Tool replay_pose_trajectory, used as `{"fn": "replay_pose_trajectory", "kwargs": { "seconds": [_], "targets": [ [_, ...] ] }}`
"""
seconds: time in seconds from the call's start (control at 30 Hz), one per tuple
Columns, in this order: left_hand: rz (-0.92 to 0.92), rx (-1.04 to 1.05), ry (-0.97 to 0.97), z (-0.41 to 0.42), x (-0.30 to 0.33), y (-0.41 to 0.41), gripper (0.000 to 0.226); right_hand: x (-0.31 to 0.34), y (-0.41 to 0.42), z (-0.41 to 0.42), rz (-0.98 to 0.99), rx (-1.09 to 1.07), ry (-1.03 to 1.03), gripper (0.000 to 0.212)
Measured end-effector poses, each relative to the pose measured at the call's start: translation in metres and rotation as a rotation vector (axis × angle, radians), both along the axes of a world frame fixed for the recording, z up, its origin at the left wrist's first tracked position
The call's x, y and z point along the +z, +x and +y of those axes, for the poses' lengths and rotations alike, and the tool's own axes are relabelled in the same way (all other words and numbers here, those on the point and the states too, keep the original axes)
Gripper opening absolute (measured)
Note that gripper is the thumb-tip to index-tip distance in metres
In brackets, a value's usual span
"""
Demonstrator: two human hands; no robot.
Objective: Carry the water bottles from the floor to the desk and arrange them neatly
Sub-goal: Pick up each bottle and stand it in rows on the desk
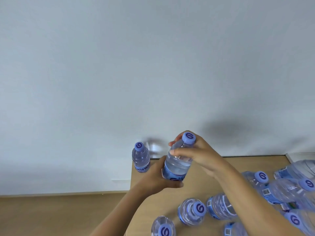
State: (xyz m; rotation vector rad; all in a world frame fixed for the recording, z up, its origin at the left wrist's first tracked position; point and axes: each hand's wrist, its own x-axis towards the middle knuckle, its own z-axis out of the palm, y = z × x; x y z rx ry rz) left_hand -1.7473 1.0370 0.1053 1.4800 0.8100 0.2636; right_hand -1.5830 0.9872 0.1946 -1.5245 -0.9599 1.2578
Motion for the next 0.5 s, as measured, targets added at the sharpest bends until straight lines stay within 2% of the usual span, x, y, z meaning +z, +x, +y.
{"fn": "replay_pose_trajectory", "kwargs": {
  "seconds": [0.1, 0.27, 0.37, 0.5],
  "targets": [
    [-0.106, 0.044, -0.011, -0.004, 0.023, 0.001, 0.069, 0.032, -0.002, 0.004, 0.041, 0.046, 0.057, 0.028],
    [-0.210, 0.178, 0.076, -0.011, 0.059, 0.000, 0.056, 0.071, -0.011, 0.011, 0.097, 0.046, 0.134, 0.026],
    [-0.243, 0.259, 0.117, -0.015, 0.079, -0.003, 0.053, 0.087, -0.020, 0.012, 0.063, -0.009, 0.181, 0.036],
    [-0.290, 0.308, 0.154, -0.022, 0.102, -0.007, 0.050, 0.092, -0.042, 0.005, -0.044, -0.189, 0.299, 0.042]
  ]
}}
